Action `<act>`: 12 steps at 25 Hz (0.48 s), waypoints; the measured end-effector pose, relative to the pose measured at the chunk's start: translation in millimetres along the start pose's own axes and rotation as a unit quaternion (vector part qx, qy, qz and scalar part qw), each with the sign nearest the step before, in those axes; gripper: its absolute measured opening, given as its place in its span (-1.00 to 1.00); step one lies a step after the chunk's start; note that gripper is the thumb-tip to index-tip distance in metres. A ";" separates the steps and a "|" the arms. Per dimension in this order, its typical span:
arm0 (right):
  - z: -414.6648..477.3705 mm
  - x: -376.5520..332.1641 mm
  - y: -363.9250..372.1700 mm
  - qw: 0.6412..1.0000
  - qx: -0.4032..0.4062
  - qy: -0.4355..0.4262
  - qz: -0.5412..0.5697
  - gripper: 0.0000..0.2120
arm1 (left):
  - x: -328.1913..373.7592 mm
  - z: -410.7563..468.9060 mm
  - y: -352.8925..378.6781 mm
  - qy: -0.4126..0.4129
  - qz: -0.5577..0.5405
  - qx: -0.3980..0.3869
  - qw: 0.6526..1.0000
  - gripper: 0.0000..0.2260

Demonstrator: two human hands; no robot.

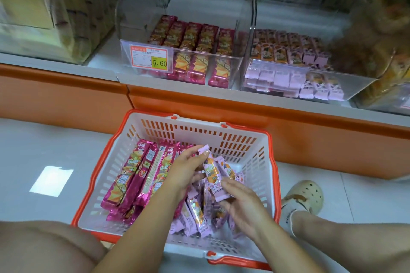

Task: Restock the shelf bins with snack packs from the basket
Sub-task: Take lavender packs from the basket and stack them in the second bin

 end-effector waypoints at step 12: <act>-5.9 -25.6 11.2 0.978 -0.028 -0.072 -0.196 -0.73 | 39.9 -29.4 15.6 0.085 0.073 0.002 0.994 -0.84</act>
Point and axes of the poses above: each hand's wrist, its own z-axis towards the middle knuckle, its own y-axis out of the palm, x = y × z, the point moved 5 cm from there along z, towards the middle knuckle, and after that the axes turned 4 degrees about -z, right-handed, at the moved point
